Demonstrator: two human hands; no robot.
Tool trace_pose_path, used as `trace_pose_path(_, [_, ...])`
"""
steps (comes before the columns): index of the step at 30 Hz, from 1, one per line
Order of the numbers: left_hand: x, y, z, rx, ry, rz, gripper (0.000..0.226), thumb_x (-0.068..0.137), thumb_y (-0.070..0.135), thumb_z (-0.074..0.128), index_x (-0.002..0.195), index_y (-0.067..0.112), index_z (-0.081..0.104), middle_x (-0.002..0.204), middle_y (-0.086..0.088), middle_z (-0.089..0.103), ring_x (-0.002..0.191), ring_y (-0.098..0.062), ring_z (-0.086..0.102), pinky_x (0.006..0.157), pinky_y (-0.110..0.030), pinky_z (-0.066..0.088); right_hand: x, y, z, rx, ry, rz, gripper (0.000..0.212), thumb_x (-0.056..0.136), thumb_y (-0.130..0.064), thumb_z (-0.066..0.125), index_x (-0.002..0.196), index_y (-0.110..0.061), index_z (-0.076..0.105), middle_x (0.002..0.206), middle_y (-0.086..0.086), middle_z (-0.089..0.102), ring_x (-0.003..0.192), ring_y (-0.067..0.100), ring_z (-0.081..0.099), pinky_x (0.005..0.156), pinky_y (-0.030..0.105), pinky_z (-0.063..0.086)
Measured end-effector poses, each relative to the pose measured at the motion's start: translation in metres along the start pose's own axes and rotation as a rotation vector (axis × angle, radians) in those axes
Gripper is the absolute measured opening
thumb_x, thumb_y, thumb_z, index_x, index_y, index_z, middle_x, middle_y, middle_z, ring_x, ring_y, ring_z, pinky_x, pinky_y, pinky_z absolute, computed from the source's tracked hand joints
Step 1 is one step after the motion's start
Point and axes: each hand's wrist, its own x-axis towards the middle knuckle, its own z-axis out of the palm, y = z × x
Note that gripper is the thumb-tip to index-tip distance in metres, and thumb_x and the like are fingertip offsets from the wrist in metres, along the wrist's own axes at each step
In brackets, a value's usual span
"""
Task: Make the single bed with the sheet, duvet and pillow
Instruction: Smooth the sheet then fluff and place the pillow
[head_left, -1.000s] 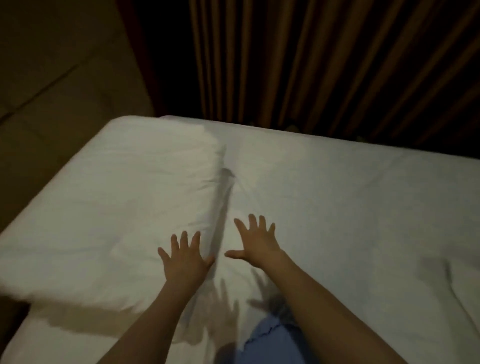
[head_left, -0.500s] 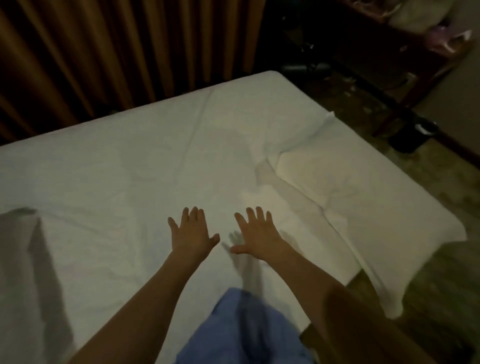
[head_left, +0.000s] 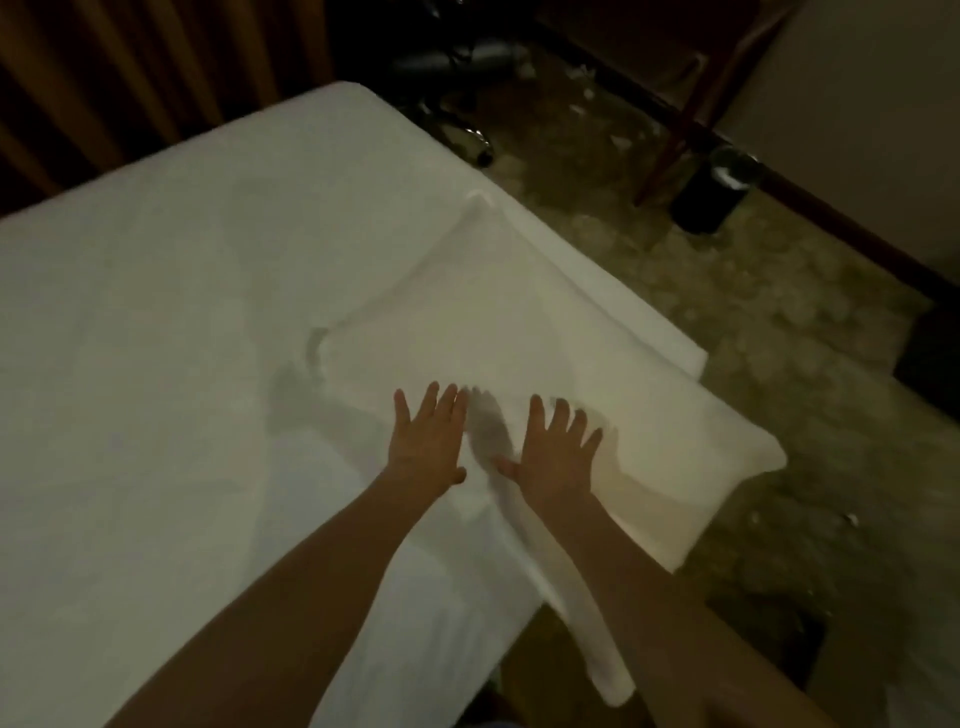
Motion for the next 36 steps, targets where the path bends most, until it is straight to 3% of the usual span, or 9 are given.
trace_pose_path(9, [0.148,0.081,-0.046,0.397,0.046,0.354,0.091,0.093,0.037,0.049,0.149,0.009,-0.017,0.158,-0.008,-0.012,0.146,-0.029,-0.006,0.111,-0.063,0.003,0.103,0.116,0.033,0.241,-0.263,0.143,0.122,0.076,-0.053,0.07,0.147,-0.021,-0.023,0.153,0.017,-0.027,0.139,0.048,-0.018,0.104,0.07,0.004])
trace_pose_path(13, [0.195,0.089,-0.04,0.456,0.08,0.412,0.091,0.069,0.035,0.077,0.144,0.003,0.035,0.143,-0.016,0.04,0.126,-0.036,0.043,0.103,-0.055,0.034,0.133,0.114,0.052,0.21,-0.233,0.186,0.104,0.081,-0.043,0.067,0.151,-0.015,-0.005,0.155,0.021,-0.008,0.141,0.047,-0.004,0.104,0.07,0.006])
trace_pose_path(15, [0.219,0.091,-0.027,0.497,0.204,0.447,0.075,0.03,0.031,0.089,0.099,0.007,0.073,0.096,-0.012,0.069,0.082,-0.031,0.066,0.073,-0.04,0.054,0.148,0.113,0.057,0.174,-0.13,0.223,0.095,0.073,-0.039,0.073,0.147,-0.008,0.021,0.15,0.023,0.017,0.137,0.047,0.018,0.103,0.07,0.016])
trace_pose_path(17, [0.238,0.091,-0.009,0.427,0.239,0.498,0.059,0.017,0.025,0.09,0.072,0.009,0.074,0.071,-0.008,0.067,0.062,-0.026,0.065,0.057,-0.028,0.052,0.162,0.113,0.063,0.112,0.007,0.213,0.075,0.046,-0.029,0.086,0.112,-0.004,0.06,0.117,0.024,0.055,0.102,0.045,0.056,0.085,0.061,0.044])
trace_pose_path(20, [0.245,0.084,0.01,0.367,0.207,0.536,0.047,0.021,0.016,0.09,0.062,0.009,0.069,0.06,-0.007,0.062,0.052,-0.024,0.061,0.052,-0.024,0.05,0.177,0.12,0.075,0.213,0.134,0.083,0.044,0.026,-0.014,0.084,0.065,-0.012,0.063,0.065,0.008,0.06,0.057,0.031,0.059,0.055,0.032,0.05])
trace_pose_path(27, [0.204,0.07,-0.011,0.353,0.252,0.536,0.005,0.05,0.008,0.059,0.053,0.012,0.06,0.047,-0.005,0.052,0.038,-0.021,0.051,0.04,-0.021,0.039,0.156,0.112,0.04,0.305,0.169,-0.135,0.016,0.075,-0.008,0.051,0.079,-0.009,0.067,0.072,0.007,0.067,0.059,0.029,0.066,0.048,0.035,0.051])
trace_pose_path(29, [0.18,0.069,-0.039,0.352,0.212,0.501,0.008,0.055,0.012,0.063,0.063,0.01,0.063,0.055,-0.007,0.057,0.044,-0.022,0.056,0.043,-0.022,0.04,0.144,0.11,0.023,0.297,0.187,-0.199,0.031,0.084,-0.014,0.042,0.063,-0.009,0.065,0.056,0.005,0.063,0.041,0.024,0.061,0.034,0.03,0.048])
trace_pose_path(32, [0.133,0.065,-0.074,0.309,0.068,0.356,0.028,0.086,0.016,0.053,0.112,0.005,0.055,0.108,-0.014,0.06,0.096,-0.029,0.06,0.076,-0.032,0.045,0.126,0.101,-0.021,0.054,0.178,-0.3,0.033,0.092,-0.019,0.037,0.089,-0.006,0.067,0.083,0.007,0.065,0.069,0.026,0.069,0.057,0.032,0.054])
trace_pose_path(36, [0.065,0.046,-0.108,0.18,0.037,0.193,0.032,0.092,0.019,0.048,0.122,0.007,0.049,0.122,-0.013,0.055,0.109,-0.03,0.056,0.085,-0.035,0.043,0.083,0.074,-0.07,0.003,0.273,-0.423,0.01,0.059,-0.022,0.069,0.063,-0.015,0.064,0.054,0.0,0.057,0.038,0.018,0.058,0.035,0.019,0.039])
